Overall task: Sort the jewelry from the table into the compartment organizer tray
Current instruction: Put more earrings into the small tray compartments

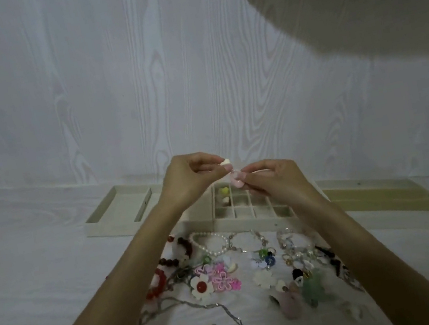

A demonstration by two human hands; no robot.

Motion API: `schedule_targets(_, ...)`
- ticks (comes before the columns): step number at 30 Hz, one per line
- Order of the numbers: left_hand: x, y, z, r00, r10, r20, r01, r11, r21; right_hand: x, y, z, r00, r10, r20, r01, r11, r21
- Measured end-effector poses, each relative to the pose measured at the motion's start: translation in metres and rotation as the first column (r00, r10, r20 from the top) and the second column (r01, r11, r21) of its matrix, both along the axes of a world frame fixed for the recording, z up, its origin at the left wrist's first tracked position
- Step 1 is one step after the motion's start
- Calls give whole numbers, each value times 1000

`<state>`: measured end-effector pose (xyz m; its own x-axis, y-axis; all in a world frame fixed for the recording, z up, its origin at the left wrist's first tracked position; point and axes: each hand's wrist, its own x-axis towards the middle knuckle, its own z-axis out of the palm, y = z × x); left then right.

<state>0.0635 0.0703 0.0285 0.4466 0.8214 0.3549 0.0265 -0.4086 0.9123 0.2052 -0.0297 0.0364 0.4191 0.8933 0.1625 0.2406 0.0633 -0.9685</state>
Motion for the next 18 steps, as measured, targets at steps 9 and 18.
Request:
schedule_targets(9,21,52,-34,861,239,-449,-114,951,288,22,67,-47,983,-11,182,38,988,-146)
schedule_targets(18,28,63,-44,801,232,-552,-76,953,292,21,78,-54,898,-41,438,164,955,-246)
